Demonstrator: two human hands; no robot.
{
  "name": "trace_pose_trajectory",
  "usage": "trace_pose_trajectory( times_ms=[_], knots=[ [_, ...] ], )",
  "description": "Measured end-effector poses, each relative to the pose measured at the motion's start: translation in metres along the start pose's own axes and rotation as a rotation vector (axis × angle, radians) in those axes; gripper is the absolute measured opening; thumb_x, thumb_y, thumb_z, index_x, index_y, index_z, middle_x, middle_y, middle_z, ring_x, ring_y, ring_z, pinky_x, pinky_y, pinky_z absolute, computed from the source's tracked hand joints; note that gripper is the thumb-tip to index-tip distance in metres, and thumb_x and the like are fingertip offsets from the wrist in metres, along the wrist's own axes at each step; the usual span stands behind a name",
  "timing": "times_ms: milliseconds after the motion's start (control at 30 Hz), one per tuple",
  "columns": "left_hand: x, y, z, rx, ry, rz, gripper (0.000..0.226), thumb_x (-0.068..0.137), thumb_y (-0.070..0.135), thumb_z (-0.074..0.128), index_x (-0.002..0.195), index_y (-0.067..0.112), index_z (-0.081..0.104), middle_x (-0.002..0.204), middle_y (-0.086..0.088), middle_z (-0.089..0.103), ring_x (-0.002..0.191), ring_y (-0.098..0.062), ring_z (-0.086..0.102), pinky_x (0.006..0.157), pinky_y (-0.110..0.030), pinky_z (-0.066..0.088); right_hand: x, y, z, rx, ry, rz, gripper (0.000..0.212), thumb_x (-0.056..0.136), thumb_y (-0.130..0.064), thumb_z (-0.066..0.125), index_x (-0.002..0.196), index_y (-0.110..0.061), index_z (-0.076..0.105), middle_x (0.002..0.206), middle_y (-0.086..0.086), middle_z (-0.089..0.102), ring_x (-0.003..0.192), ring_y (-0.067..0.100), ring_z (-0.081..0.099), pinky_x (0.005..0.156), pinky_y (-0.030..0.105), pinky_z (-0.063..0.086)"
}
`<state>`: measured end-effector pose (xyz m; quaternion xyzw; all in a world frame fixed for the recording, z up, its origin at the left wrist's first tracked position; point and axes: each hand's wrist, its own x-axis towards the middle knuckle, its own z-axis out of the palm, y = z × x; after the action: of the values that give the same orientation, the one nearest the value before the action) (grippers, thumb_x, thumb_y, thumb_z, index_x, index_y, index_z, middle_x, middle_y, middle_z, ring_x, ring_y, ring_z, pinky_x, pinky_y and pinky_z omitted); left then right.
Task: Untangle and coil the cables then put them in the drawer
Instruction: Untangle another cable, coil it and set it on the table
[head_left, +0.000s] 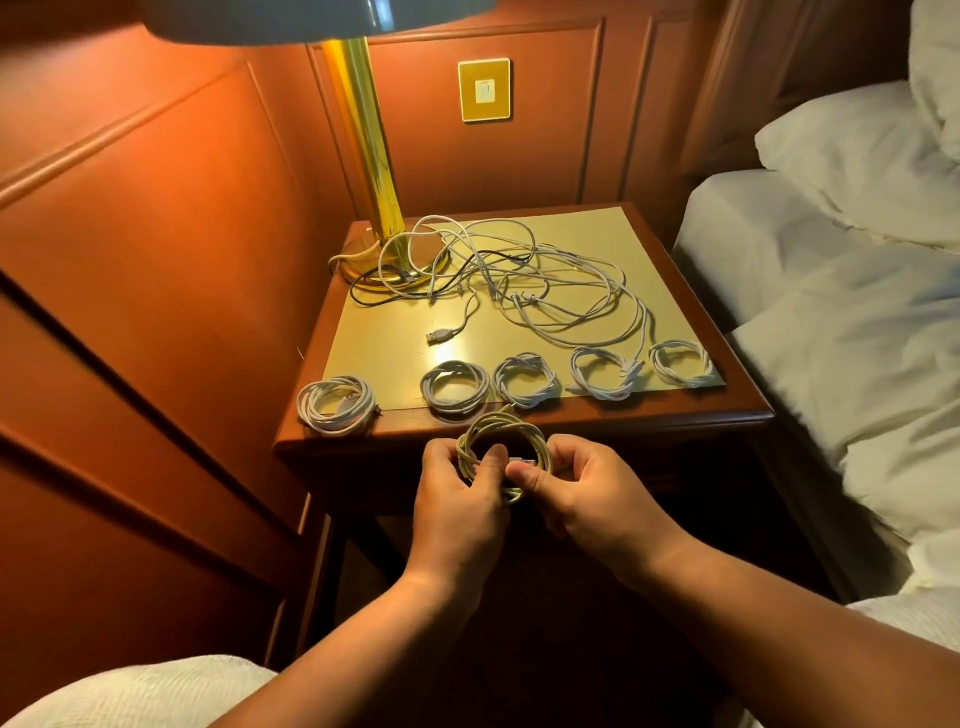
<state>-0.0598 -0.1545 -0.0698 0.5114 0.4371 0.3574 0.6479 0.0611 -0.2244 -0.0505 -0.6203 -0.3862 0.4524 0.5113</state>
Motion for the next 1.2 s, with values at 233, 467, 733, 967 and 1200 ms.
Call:
trace_pose_trajectory(
  times_ms=[233,467,733,967,1200],
  knots=[
    [0.004,0.010,-0.004,0.063,-0.041,0.072,0.010,0.090,0.024,0.068,0.096,0.025,0.060,0.087,-0.012,0.065,0.078,-0.025,0.062,0.068,-0.038,0.051,-0.001,-0.001,-0.007,-0.458,0.120,-0.112,0.029,0.095,-0.047,0.055,0.077,-0.024,0.058,0.065,-0.001,0.064,0.058,0.011,0.059,0.058,0.038,0.050],
    [-0.002,0.036,-0.003,0.027,-0.357,-0.120,0.017,0.095,0.028,0.059,0.092,0.013,0.068,0.070,0.003,0.064,0.060,-0.006,0.055,0.046,-0.019,0.036,0.010,-0.008,-0.024,-0.178,0.082,-0.004,0.014,0.096,-0.032,0.059,0.110,-0.027,0.061,0.097,0.000,0.068,0.095,0.012,0.066,0.084,0.034,0.056],
    [-0.002,0.040,-0.009,0.149,-0.328,-0.171,0.027,0.088,0.037,0.067,0.107,0.018,0.067,0.088,-0.003,0.068,0.067,-0.014,0.058,0.055,-0.026,0.042,-0.001,-0.018,-0.028,-0.088,0.156,0.017,0.013,0.094,-0.017,0.063,0.106,-0.021,0.064,0.095,0.005,0.071,0.087,0.016,0.070,0.078,0.034,0.060],
    [-0.007,0.051,-0.026,1.085,-0.279,0.623,0.115,0.059,0.073,0.076,0.152,0.037,0.018,0.151,0.009,0.032,0.127,-0.007,0.043,0.099,-0.024,0.040,-0.011,-0.042,-0.024,-0.053,0.184,-0.025,0.014,0.092,-0.014,0.065,0.105,-0.018,0.060,0.097,0.009,0.069,0.085,0.022,0.071,0.075,0.034,0.061],
    [0.019,0.073,-0.032,1.198,-0.258,0.804,0.107,0.068,0.057,0.080,0.153,0.028,0.022,0.147,-0.002,0.043,0.125,-0.019,0.052,0.097,-0.035,0.052,0.010,-0.071,-0.014,-0.096,0.162,-0.090,0.016,0.091,-0.018,0.067,0.105,-0.017,0.059,0.100,0.010,0.070,0.088,0.022,0.072,0.077,0.041,0.062]
  ],
)
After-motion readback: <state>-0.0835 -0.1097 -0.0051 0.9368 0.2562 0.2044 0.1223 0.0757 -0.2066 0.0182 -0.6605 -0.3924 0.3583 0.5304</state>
